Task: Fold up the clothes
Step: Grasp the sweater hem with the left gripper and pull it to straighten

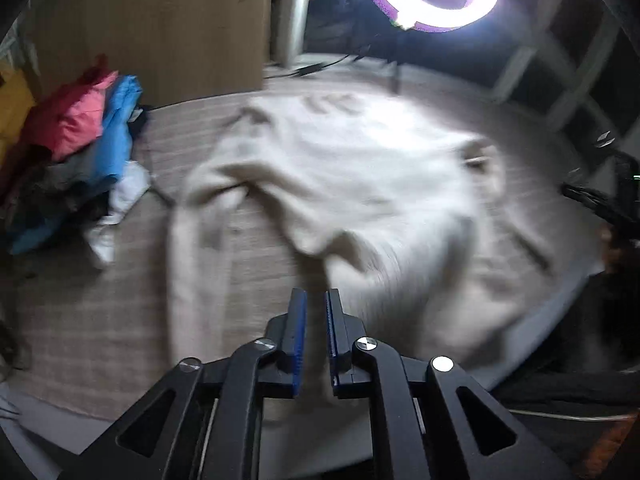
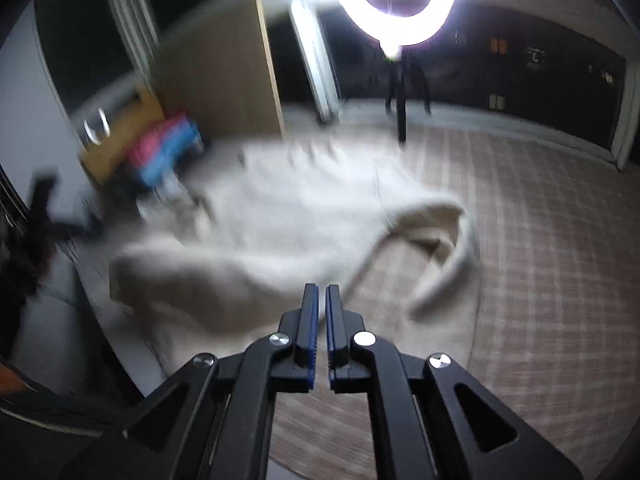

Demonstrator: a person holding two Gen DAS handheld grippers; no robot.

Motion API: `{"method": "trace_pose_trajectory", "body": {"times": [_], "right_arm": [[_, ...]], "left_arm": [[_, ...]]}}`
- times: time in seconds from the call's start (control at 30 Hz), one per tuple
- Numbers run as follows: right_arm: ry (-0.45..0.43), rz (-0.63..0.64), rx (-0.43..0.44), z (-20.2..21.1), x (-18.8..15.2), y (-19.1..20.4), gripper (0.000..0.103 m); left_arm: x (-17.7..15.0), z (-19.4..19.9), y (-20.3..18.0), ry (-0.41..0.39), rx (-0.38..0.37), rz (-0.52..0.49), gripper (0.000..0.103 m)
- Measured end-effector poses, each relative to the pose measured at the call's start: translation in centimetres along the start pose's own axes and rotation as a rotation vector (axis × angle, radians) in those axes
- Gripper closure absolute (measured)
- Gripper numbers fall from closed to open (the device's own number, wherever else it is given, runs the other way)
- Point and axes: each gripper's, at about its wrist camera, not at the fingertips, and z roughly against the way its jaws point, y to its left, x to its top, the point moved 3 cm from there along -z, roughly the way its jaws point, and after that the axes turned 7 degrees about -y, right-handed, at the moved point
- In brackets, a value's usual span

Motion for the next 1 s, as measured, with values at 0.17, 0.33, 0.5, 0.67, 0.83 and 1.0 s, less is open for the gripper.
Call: {"method": "trace_pose_trajectory", "body": {"times": [0.17,0.33,0.5,0.67,0.83,1.0], "right_arm": [[0.176,0.041,0.1,-3.2,-7.1,2.3,0.071],[0.236,0.098,0.167,-4.6,-11.4,5.6,0.068],[0.244,0.209,0.152,-6.4,-12.9,7.4,0.06],[0.193,0.307,0.18,-7.0,-12.5,9.2,0.07],[0.15,0.22,0.248,-5.8,-10.9,9.0,0.099],[-0.024,0.04,0.29,0.3,-7.7,6.5,0.099]], "left_arm": [[-4.5,-2.1,0.2,0.099,-0.061,0.002,0.086],[-7.8,-4.4,-2.0,0.182,-0.127,-0.051,0.081],[-8.5,-5.7,-3.4,0.184,-0.151,-0.099,0.074],[-8.5,-6.9,-4.4,0.182,-0.204,-0.127,0.102],[-7.9,-5.1,-4.1,0.16,-0.224,-0.07,0.103],[-7.6,0.4,-3.0,0.067,-0.267,-0.053,0.103]]}}
